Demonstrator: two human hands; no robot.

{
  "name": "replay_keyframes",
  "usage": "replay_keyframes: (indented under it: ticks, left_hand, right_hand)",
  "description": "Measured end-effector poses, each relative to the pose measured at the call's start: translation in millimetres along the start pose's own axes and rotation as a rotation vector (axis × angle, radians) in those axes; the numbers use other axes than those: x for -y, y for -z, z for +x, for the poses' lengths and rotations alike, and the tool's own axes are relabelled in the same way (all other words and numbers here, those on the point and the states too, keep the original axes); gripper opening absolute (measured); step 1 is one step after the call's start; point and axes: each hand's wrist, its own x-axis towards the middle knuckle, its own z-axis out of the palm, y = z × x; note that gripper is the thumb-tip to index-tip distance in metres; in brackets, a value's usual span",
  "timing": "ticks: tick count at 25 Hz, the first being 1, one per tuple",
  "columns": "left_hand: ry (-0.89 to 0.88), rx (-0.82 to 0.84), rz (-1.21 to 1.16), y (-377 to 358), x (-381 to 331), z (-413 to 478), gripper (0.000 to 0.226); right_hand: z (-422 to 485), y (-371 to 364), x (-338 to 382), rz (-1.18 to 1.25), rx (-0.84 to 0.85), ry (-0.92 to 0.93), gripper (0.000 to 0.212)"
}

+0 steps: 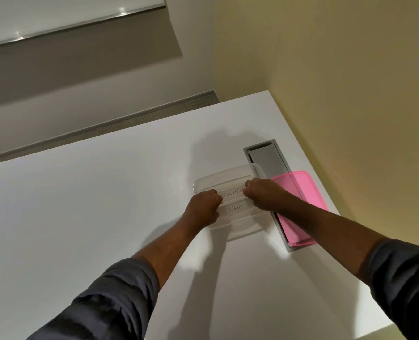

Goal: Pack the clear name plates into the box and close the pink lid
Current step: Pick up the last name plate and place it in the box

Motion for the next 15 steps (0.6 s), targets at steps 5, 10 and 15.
replay_keyframes:
  ticks: [5,10,15]
  left_hand:
    - [-0.006,0.043,0.011,-5.5,0.0,6.8,0.035]
    - [0.006,0.06,0.016,-11.4,-2.7,8.6,0.031]
    - [0.042,0.066,0.024,-7.6,-8.6,10.0,0.038]
  right_hand:
    - [3.1,-6.8,-1.7,0.015,0.011,-0.002,0.027]
    - [2.7,-14.5,0.6,0.055,-0.023,0.004,0.023]
    - [-1.7,-15.9,-2.3,0.146,-0.09,-0.027,0.029]
